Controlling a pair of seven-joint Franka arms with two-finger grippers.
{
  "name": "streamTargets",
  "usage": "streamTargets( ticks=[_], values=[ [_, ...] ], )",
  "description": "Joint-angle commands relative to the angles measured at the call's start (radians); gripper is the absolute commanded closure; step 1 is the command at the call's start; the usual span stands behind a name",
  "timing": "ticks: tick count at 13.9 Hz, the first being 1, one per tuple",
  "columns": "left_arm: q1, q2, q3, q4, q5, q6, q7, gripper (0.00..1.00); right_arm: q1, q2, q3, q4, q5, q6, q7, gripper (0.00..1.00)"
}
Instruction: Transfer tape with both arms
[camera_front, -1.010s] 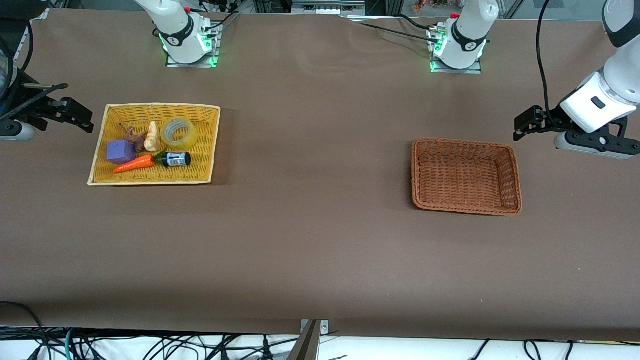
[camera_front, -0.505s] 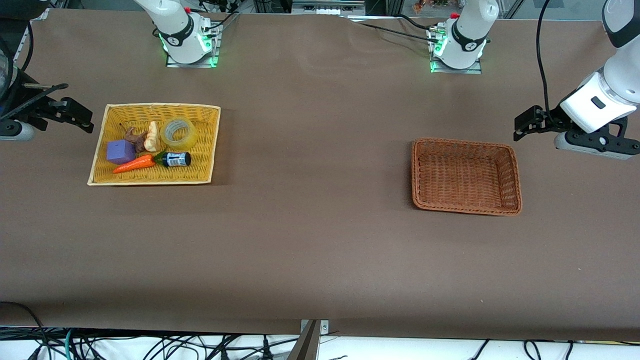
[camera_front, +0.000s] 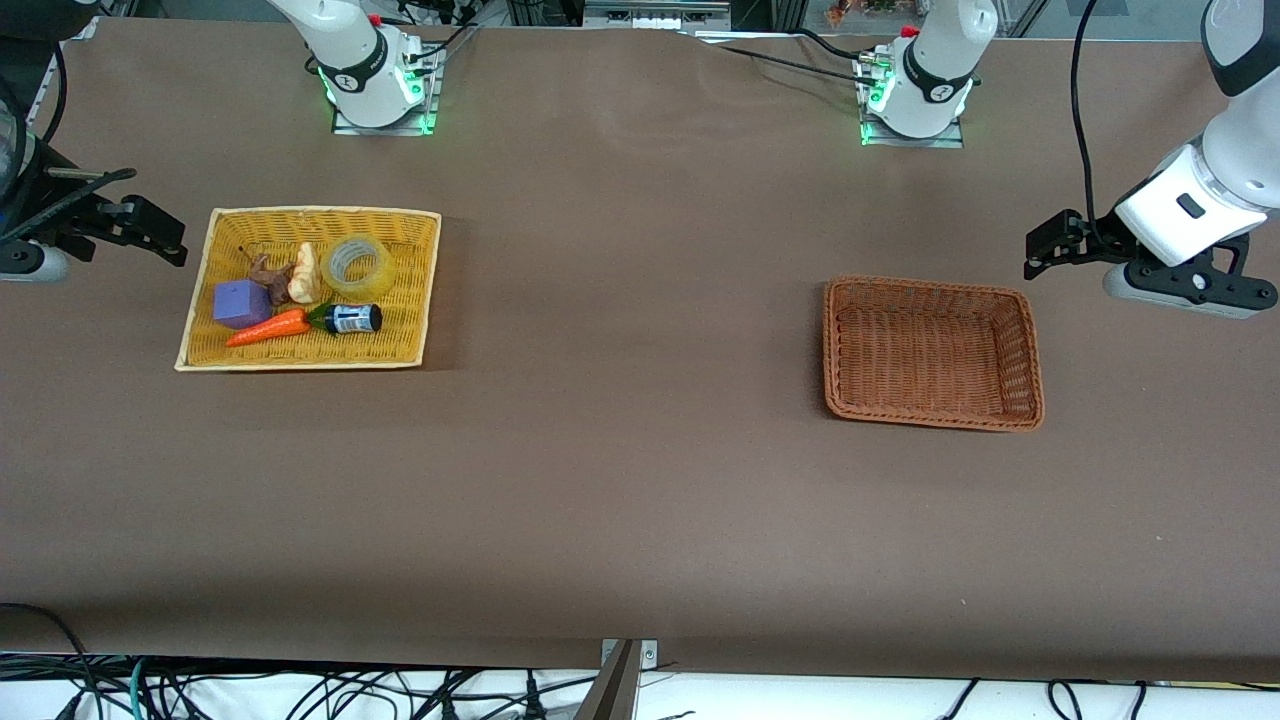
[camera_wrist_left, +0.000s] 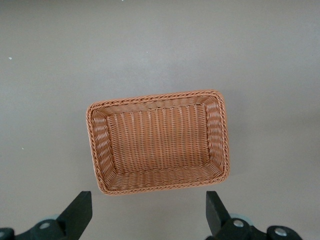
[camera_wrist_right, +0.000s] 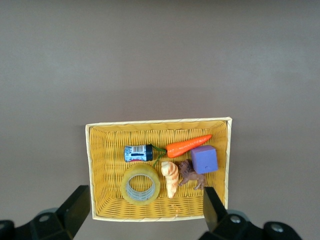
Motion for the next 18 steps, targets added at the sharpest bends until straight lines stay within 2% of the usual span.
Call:
streamTargets(
  ticks=[1,5,7,9,12,16,18],
  values=[
    [-0.008,0.020,-0.008,0.032,0.023,-0.021,0.003,0.00,-0.006,0.027,0.004,0.016,0.005,-0.018,0.001,0.00],
    [-0.007,0.018,-0.009,0.033,0.024,-0.022,0.006,0.00,-0.003,0.093,0.004,0.009,0.008,-0.015,-0.016,0.00],
    [-0.006,0.018,-0.009,0.032,0.023,-0.022,0.008,0.00,-0.003,0.125,0.006,-0.049,0.021,0.025,-0.005,0.00],
    [-0.004,0.018,-0.008,0.032,0.023,-0.022,0.009,0.00,-0.001,0.096,0.021,-0.189,0.021,0.139,0.076,0.00],
    [-0.004,0.018,-0.008,0.032,0.023,-0.024,0.008,0.00,-0.001,0.053,0.052,-0.347,0.021,0.227,0.174,0.00],
    [-0.005,0.018,-0.009,0.032,0.023,-0.024,0.008,0.00,-0.001,-0.057,0.073,-0.649,0.022,0.451,0.249,0.00],
    [-0.004,0.018,-0.009,0.032,0.023,-0.024,0.009,0.00,-0.001,-0.080,0.099,-0.743,0.022,0.517,0.295,0.00]
  ],
)
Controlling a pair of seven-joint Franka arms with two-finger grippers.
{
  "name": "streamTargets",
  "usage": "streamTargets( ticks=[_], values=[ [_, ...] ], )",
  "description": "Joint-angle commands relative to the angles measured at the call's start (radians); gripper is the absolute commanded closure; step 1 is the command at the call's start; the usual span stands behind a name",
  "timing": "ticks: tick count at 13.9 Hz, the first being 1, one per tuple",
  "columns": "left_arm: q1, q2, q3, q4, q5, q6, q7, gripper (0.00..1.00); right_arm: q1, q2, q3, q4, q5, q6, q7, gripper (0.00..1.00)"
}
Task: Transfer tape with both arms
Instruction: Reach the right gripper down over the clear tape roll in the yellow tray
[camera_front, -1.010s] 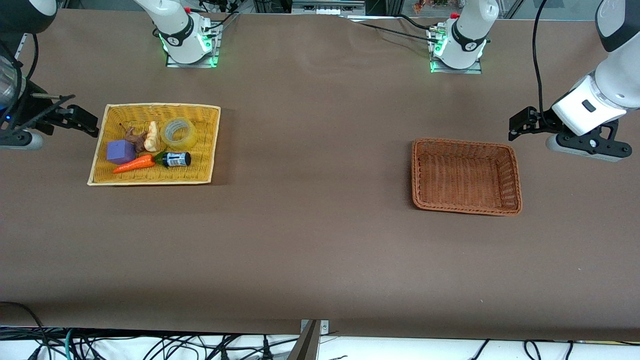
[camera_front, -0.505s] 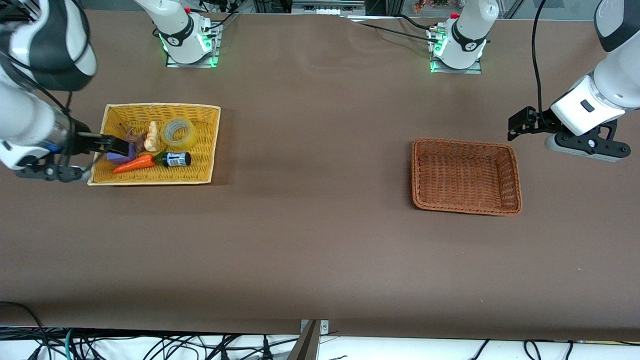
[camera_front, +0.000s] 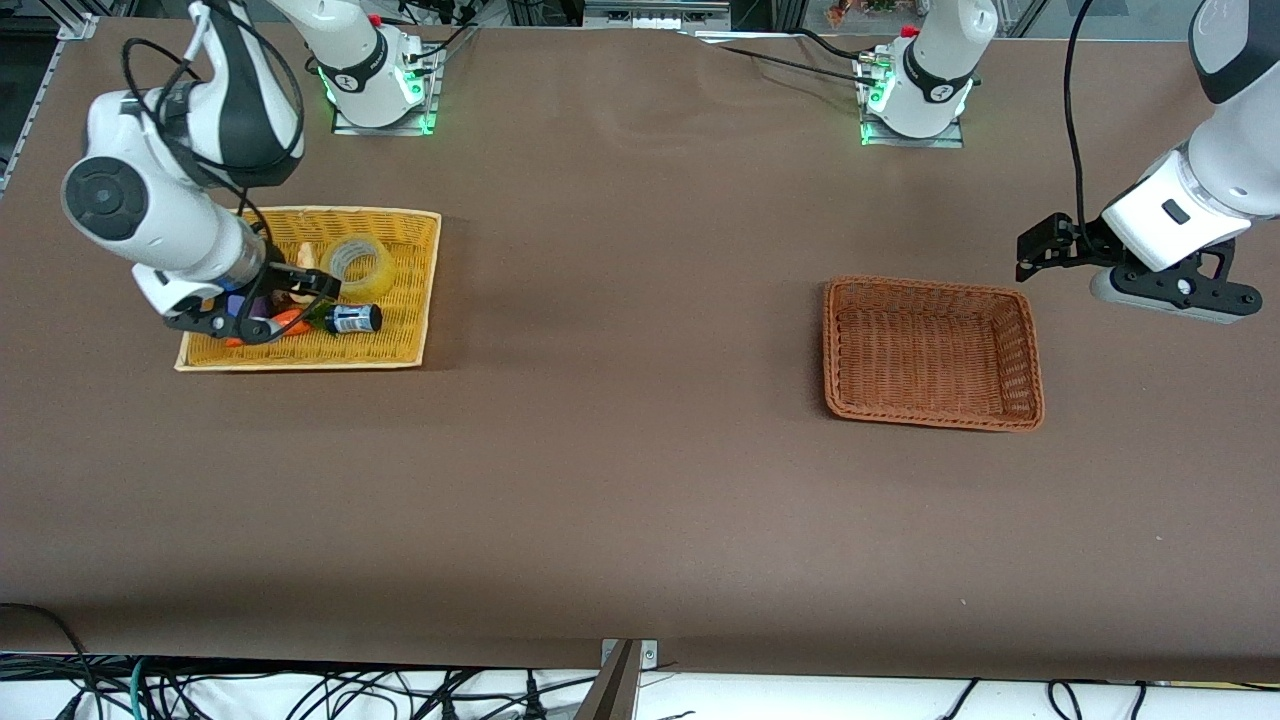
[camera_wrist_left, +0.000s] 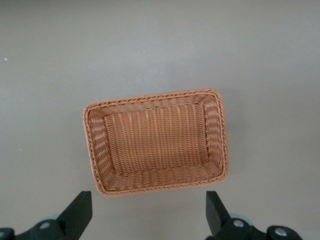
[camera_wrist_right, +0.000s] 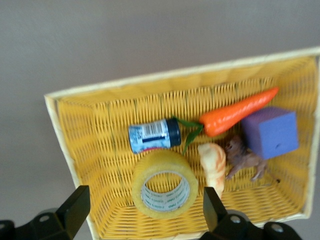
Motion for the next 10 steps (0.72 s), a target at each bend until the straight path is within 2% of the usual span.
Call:
streamTargets(
  ticks=[1,3,6,10],
  values=[
    [-0.002,0.011,-0.001,0.029,0.020,-0.024,0.008,0.00,-0.007,-0.081,0.034,-0.161,0.013,0.099,0.083,0.00],
    [-0.002,0.011,-0.001,0.029,0.019,-0.024,0.008,0.00,-0.007,-0.081,0.068,-0.219,0.013,0.170,0.127,0.00],
    [-0.002,0.011,-0.001,0.031,0.020,-0.024,0.007,0.00,-0.007,-0.077,0.069,-0.332,0.013,0.325,0.133,0.00],
    [-0.002,0.011,-0.001,0.029,0.020,-0.024,0.007,0.00,-0.007,-0.034,0.085,-0.397,0.013,0.456,0.131,0.00]
  ],
)
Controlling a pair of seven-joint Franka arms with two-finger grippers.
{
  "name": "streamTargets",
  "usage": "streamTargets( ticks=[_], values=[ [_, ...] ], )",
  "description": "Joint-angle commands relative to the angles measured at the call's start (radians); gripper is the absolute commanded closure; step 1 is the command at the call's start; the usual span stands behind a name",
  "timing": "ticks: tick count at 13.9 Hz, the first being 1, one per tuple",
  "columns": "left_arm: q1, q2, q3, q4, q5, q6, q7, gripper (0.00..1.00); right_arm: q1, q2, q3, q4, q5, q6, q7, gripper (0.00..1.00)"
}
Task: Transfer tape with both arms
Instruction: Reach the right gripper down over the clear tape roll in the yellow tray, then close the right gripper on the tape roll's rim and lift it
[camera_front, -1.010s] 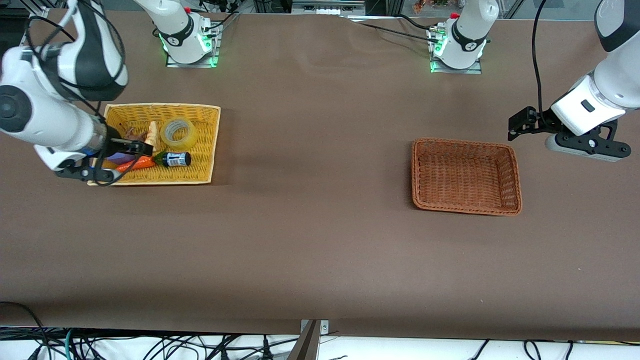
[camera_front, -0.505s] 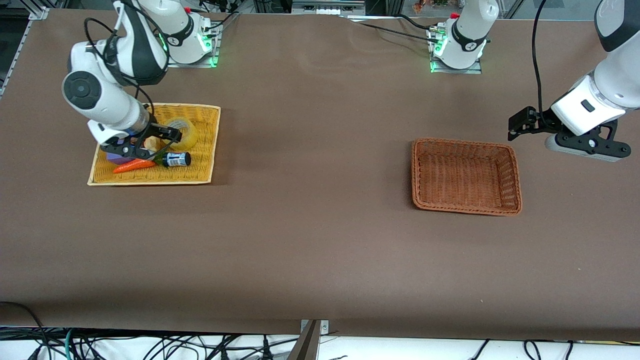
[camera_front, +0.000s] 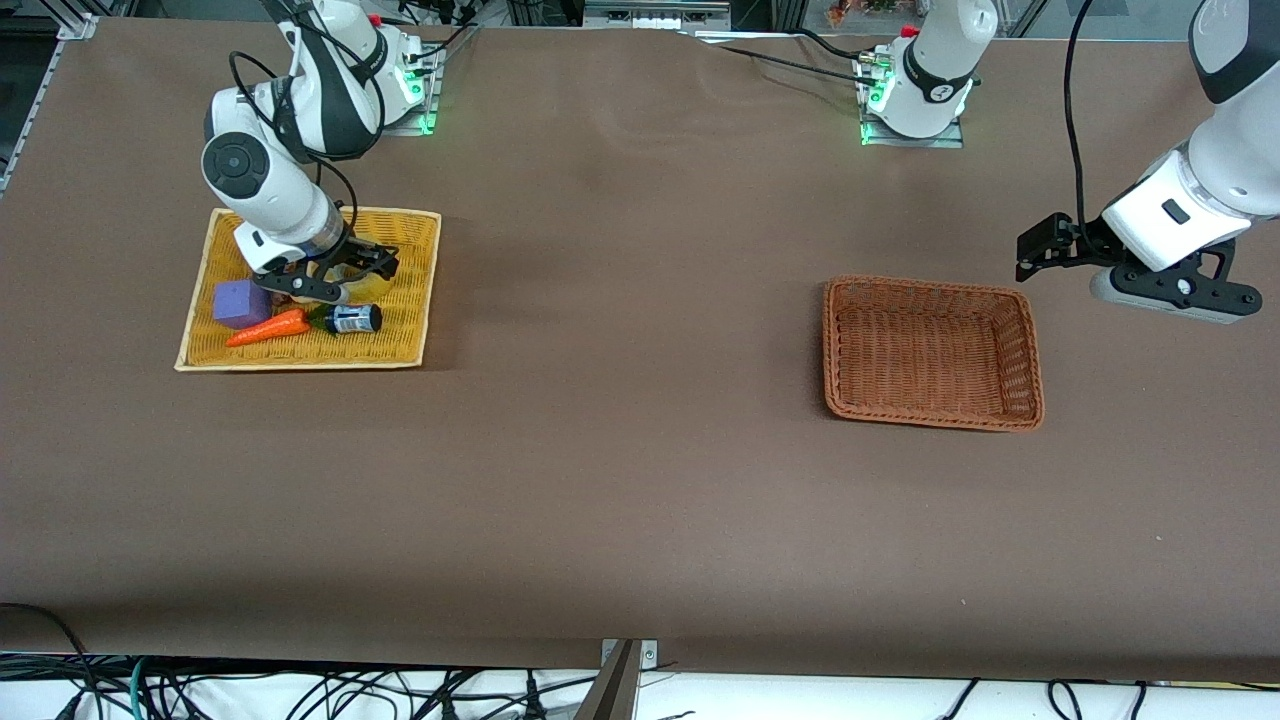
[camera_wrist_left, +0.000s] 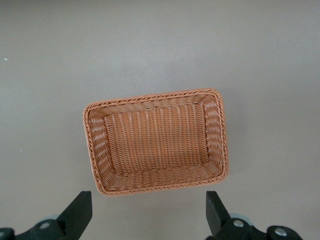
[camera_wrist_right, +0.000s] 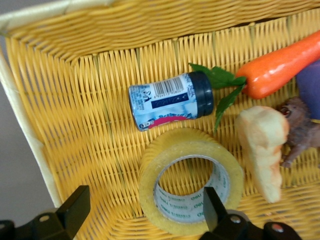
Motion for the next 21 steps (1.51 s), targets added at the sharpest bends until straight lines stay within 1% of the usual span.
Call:
streamTargets(
  ticks=[1,7,12,14,15,16,17,18,19,21],
  values=[
    [-0.004,0.011,-0.001,0.031,0.020,-0.023,0.007,0.00,-0.007,0.008,0.018,-0.060,0.012,0.098,0.009,0.00],
    [-0.004,0.010,-0.003,0.031,0.020,-0.023,0.004,0.00,-0.006,0.076,0.018,-0.080,0.011,0.186,0.008,0.00],
    [-0.004,0.010,-0.003,0.031,0.020,-0.023,0.004,0.00,-0.006,0.071,0.019,-0.109,0.011,0.197,0.009,0.00],
    [-0.004,0.010,-0.003,0.031,0.020,-0.023,0.004,0.00,-0.006,0.077,0.019,-0.139,0.011,0.256,0.008,0.01],
    [-0.004,0.010,-0.003,0.031,0.020,-0.023,0.004,0.00,-0.006,0.080,0.022,-0.142,0.011,0.264,0.008,0.17],
    [-0.004,0.010,-0.003,0.031,0.020,-0.023,0.004,0.00,-0.006,0.080,0.022,-0.140,0.011,0.260,0.006,0.59],
    [-0.004,0.010,-0.003,0.031,0.020,-0.023,0.004,0.00,-0.006,0.080,0.022,-0.137,0.009,0.252,-0.001,0.86],
    [-0.004,0.010,-0.003,0.031,0.020,-0.023,0.004,0.00,-0.007,0.080,0.022,-0.133,0.008,0.247,-0.010,0.98],
    [-0.004,0.010,-0.004,0.031,0.020,-0.023,0.004,0.00,-0.006,0.080,0.022,-0.131,0.008,0.246,-0.024,1.00],
    [-0.004,0.010,-0.003,0.031,0.020,-0.023,0.004,0.00,-0.006,0.080,0.024,-0.122,0.006,0.232,-0.030,1.00]
  ],
)
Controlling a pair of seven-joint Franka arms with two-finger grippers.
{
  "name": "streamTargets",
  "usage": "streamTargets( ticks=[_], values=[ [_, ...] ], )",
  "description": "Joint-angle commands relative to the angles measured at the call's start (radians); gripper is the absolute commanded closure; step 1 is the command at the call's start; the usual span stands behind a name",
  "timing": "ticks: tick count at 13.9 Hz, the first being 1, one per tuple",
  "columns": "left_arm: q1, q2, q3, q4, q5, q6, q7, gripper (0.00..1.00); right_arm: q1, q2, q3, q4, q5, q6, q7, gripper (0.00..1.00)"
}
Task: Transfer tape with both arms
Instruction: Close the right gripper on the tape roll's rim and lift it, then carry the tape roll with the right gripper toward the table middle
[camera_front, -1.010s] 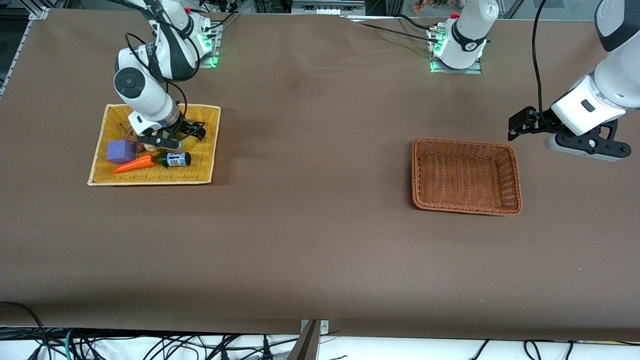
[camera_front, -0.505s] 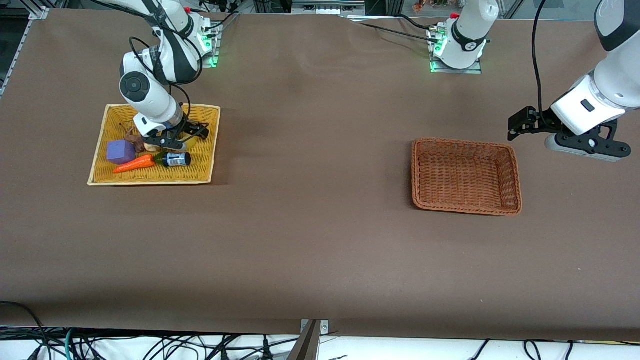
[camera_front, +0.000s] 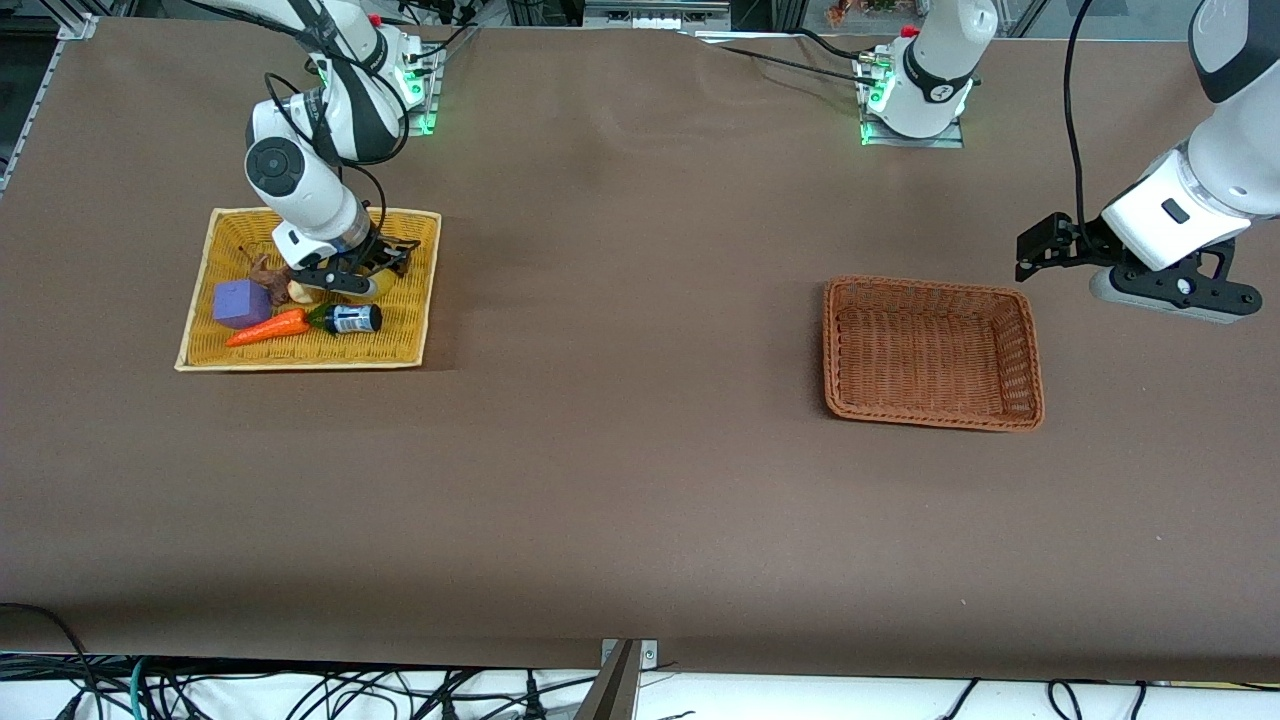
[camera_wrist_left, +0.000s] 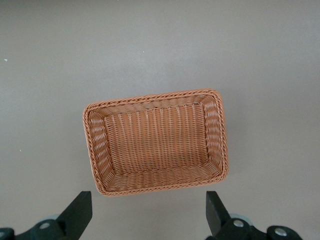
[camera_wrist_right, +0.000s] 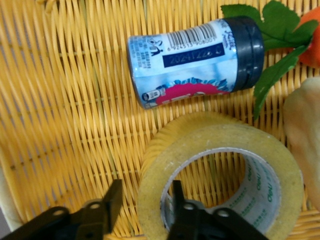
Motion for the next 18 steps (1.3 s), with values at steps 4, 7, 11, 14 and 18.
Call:
streamTargets(
  ticks=[4,7,11,14,18],
  values=[
    [-0.005,0.010,-0.003,0.029,0.020,-0.023,0.004,0.00,-0.006,-0.023,0.011,0.012,0.006,-0.045,-0.017,1.00],
    [-0.003,0.010,-0.004,0.029,0.019,-0.023,0.004,0.00,-0.007,-0.089,0.034,0.063,0.006,-0.158,-0.014,1.00],
    [-0.003,0.010,-0.004,0.031,0.020,-0.023,0.004,0.00,-0.006,-0.108,0.081,0.338,0.012,-0.506,0.009,1.00],
    [-0.003,0.010,-0.004,0.031,0.019,-0.023,0.004,0.00,-0.006,-0.051,0.172,0.491,0.040,-0.574,0.143,1.00],
    [-0.003,0.011,-0.006,0.031,0.020,-0.023,0.002,0.00,0.098,0.134,0.298,0.717,0.049,-0.582,0.501,1.00]
  ],
)
